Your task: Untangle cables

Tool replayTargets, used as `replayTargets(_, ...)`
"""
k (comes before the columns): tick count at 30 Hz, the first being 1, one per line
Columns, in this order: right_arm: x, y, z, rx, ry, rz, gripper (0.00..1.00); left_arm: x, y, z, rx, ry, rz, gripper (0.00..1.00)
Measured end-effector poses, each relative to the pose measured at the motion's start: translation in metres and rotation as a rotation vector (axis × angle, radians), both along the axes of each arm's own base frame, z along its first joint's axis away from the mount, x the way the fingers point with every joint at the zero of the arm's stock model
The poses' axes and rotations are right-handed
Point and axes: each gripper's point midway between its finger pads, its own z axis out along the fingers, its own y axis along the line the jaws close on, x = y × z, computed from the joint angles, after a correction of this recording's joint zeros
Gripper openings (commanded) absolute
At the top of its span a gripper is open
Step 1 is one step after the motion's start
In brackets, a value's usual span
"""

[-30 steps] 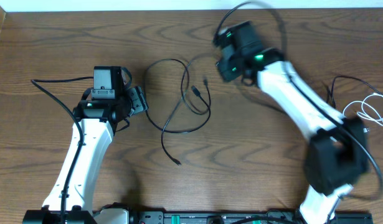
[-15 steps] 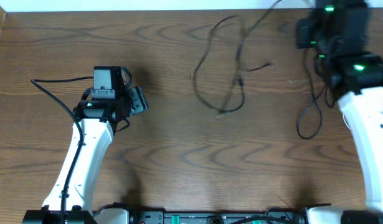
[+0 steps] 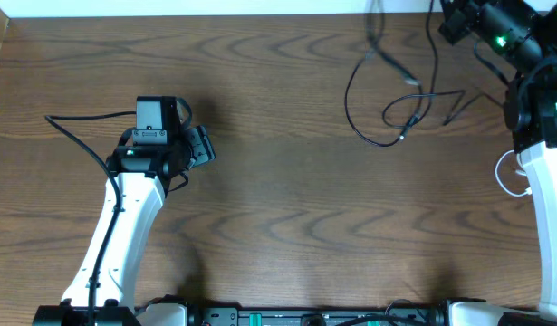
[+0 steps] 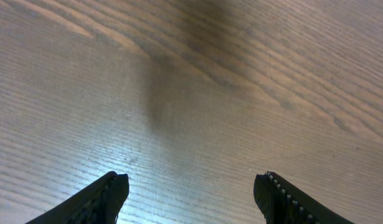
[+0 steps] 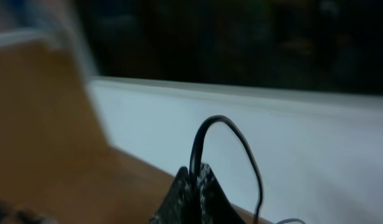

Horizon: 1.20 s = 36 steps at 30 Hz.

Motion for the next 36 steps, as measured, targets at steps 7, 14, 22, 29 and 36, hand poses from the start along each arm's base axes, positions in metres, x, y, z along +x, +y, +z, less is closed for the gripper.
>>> replayTargets(7,-0.017,0.008,-0.001,0.044,0.075,0.116,0.01,0.000,0.000,0.000,0.000,0.002,0.000,0.70)
replayTargets(14,0.026,-0.081,-0.082,-0.033,0.368,-0.418,0.01,0.000,0.000,0.000,0.000,0.000,0.000,0.70)
replayTargets(22,0.017,-0.240,-0.091,-0.049,0.391,-0.953,0.01,0.000,0.000,0.000,0.000,0.001,0.000,0.70)
replayTargets(29,-0.021,-0.320,-0.152,-0.043,0.644,-1.162,0.01,0.000,0.000,0.000,0.000,0.001,0.000,0.70)
replayTargets(36,-0.042,-0.366,-0.231,-0.025,0.922,-1.246,0.01,-0.001,0.000,-0.001,0.000,0.005,0.000,0.70)
